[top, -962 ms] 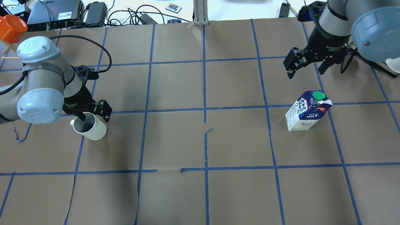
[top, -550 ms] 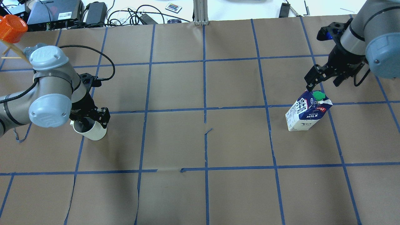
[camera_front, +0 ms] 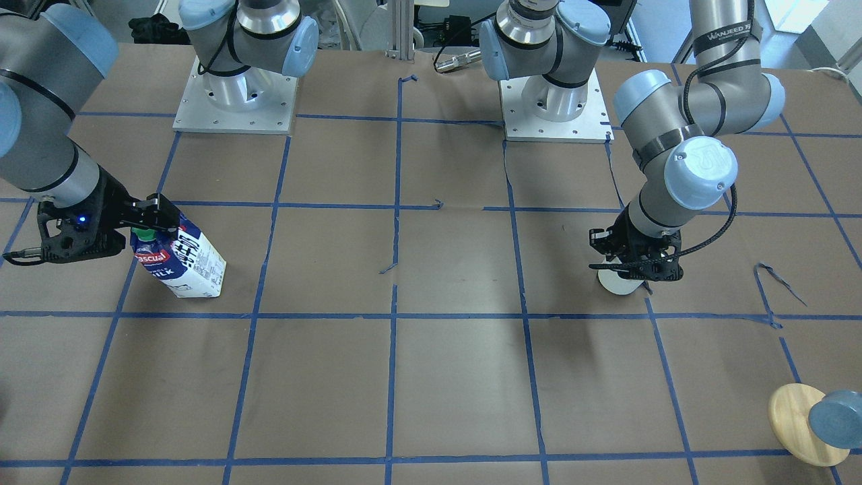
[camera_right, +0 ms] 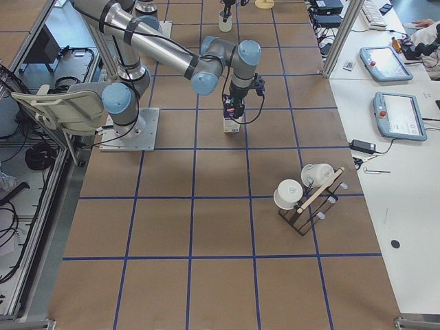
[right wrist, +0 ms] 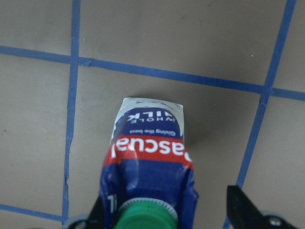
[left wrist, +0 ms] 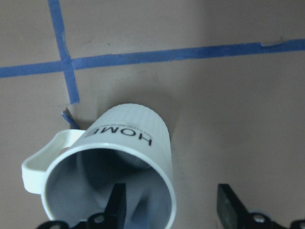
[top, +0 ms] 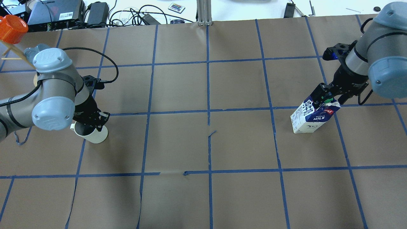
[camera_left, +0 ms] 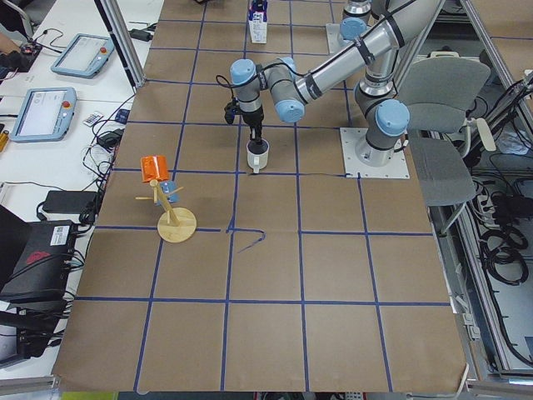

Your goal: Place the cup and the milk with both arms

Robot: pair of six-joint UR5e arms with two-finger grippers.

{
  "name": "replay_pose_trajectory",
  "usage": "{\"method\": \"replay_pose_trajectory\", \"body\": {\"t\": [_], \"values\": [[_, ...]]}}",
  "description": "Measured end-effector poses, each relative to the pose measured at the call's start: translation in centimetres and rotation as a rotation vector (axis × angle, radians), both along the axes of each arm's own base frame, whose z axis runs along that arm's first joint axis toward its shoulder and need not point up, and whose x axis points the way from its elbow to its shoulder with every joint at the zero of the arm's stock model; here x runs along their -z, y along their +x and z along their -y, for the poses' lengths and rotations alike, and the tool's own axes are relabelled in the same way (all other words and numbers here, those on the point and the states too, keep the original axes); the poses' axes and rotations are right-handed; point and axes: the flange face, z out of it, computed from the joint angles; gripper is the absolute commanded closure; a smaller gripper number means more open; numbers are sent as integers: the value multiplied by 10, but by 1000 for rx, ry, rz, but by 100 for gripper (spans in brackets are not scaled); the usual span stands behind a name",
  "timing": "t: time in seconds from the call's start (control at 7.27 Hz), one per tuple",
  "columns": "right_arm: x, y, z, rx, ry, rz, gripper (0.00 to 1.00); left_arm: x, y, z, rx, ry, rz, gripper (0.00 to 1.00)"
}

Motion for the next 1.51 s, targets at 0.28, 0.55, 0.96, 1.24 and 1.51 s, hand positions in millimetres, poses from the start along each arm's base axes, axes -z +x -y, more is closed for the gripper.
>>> {"method": "replay_pose_trajectory", "body": {"t": [0.28, 0.55, 0.96, 1.24, 1.51], "values": [[-2, 1, 0, 19, 2, -2, 85, -26, -9, 16, 16, -41, 7, 100], [-9, 1, 2, 26, -7, -5, 94, -54, -48, 35, -6, -73, -5, 100], [-49, 15, 7, 16, -32, 4, 92, -70, -164, 49, -36, -134, -21, 100], [-72, 39, 11, 33, -33, 5, 92, -62, -263, 57, -53, -159, -34, 100], [-86, 57, 5, 82, -45, -4, 92, -40, -346, 56, -117, -150, -76, 100]]}}
